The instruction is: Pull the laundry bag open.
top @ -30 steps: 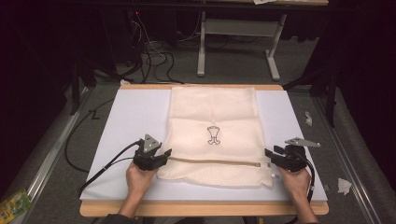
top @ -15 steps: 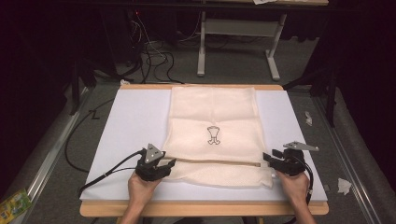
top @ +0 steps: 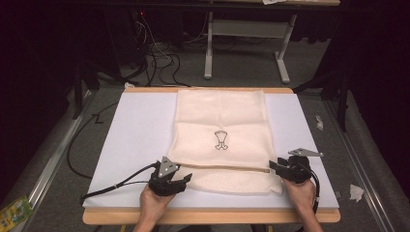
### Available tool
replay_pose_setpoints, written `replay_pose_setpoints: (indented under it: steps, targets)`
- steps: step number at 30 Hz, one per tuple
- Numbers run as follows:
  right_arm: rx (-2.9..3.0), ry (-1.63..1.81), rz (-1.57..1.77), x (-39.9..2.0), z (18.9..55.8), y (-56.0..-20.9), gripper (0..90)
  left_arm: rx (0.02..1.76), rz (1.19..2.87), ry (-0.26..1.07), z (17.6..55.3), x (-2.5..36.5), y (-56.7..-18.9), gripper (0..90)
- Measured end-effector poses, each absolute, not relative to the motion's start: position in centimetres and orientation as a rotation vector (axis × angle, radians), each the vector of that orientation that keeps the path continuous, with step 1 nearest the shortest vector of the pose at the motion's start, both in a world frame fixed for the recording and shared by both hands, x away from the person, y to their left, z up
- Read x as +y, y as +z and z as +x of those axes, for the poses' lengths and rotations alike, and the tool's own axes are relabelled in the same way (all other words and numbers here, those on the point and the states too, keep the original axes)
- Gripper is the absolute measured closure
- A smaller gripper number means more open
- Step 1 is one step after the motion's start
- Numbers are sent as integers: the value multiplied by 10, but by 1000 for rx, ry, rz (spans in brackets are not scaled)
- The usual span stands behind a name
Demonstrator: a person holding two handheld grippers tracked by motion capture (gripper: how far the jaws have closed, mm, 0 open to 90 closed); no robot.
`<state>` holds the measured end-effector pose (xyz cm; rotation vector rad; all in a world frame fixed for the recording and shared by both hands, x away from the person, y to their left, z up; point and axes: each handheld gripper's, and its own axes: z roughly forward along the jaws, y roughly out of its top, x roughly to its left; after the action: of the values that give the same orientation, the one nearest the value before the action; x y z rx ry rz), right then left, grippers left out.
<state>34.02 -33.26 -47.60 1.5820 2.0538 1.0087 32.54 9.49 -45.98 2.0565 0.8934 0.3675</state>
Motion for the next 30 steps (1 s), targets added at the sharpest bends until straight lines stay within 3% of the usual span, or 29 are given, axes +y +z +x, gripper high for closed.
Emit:
replay_pose_setpoints:
  steps: [4, 14, 30]
  targets:
    - [2053, 1003, 1578, -332, 340, -476, 590, 864, 2071, 364, 323, 84, -458, 427]
    - [2103, 925, 1474, -325, 337, -476, 839, 794, 2060, 248, 328, 40, -441, 393]
    - [2121, 1074, 1488, -334, 337, -460, 884, 703, 2129, 192, 355, -38, -440, 434]
